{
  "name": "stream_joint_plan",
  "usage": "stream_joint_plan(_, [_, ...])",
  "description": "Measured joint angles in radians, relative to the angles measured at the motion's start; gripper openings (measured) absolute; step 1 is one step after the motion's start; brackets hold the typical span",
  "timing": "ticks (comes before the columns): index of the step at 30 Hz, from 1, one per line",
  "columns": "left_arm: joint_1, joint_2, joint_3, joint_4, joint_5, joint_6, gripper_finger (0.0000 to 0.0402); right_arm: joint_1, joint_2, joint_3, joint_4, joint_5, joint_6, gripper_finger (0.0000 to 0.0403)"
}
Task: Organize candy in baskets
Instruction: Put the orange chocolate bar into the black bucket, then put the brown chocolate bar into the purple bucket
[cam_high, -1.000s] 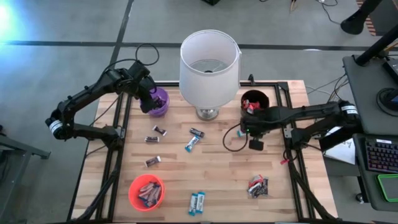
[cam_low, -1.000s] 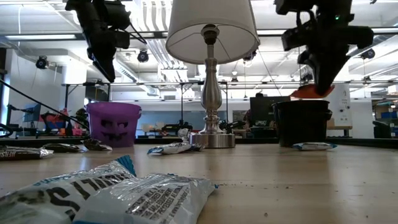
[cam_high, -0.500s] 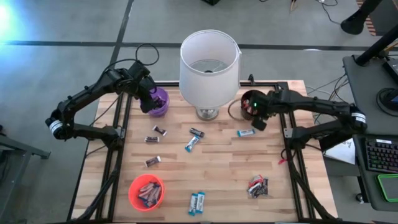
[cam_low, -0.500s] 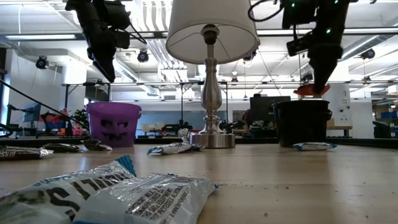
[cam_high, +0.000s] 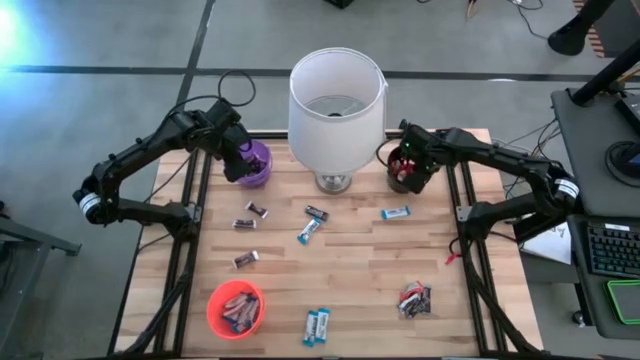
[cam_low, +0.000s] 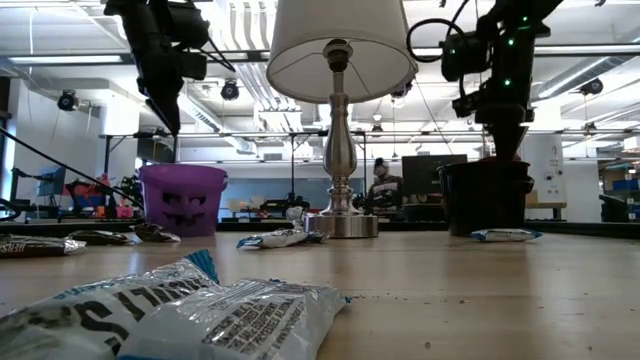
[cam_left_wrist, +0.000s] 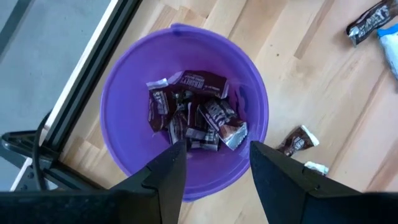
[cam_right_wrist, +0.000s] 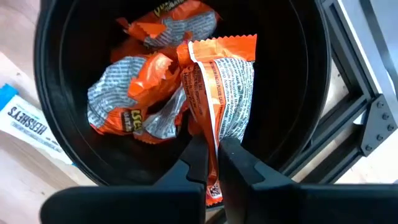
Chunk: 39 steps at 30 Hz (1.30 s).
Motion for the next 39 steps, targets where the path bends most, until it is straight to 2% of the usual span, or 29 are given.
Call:
stream_joint_plan(9, [0.000,0.000,0.000,-0.015,-0.001,-0.001,0.0158,-0.001,-0.013,0.042,0.020,-0.001,-0.019,0.0013])
stream_joint_plan(11, [0.000,0.000,0.000,-0.019,-0.001,0.001,0.0159,-0.006,-0.013,0.061,0.015,-0.037,-0.003,0.0019])
stream_joint_plan(13, [0.000,0.000,0.000,-0.027,-0.001,0.001,0.0159,-0.014,-0.013,0.076,0.010,-0.081,0.007,0.0033])
stream_joint_plan(16, [0.000,0.000,0.000,-0.045,0.000,0.001,0.0159,-0.023,-0.013,0.094,-0.001,-0.089,0.004,0.0065])
stream_joint_plan(20, [0.000,0.000,0.000,-0.072,0.000,-0.003,0.0159,-0.028,-0.013,0.100,-0.005,0.002,0.000,0.0112])
stream_joint_plan(26, [0.000,0.000,0.000,-0.113,0.001,-0.049,0.0159,-0.029,-0.013,0.103,-0.002,0.008,-0.049,0.0152])
stream_joint_plan(32, [0.000,0.004,0.000,-0.147,0.046,-0.089,0.0163,-0.029,-0.013,0.103,-0.002,0.008,-0.062,0.0161])
stream_joint_plan(34, [0.000,0.013,0.000,-0.159,0.079,-0.107,0.0173,-0.029,-0.013,0.103,-0.002,0.008,-0.062,0.0162])
stream_joint_plan(39, [-0.014,0.036,0.000,-0.164,0.081,-0.129,0.0210,-0.029,-0.013,0.103,-0.002,0.009,-0.062,0.0162])
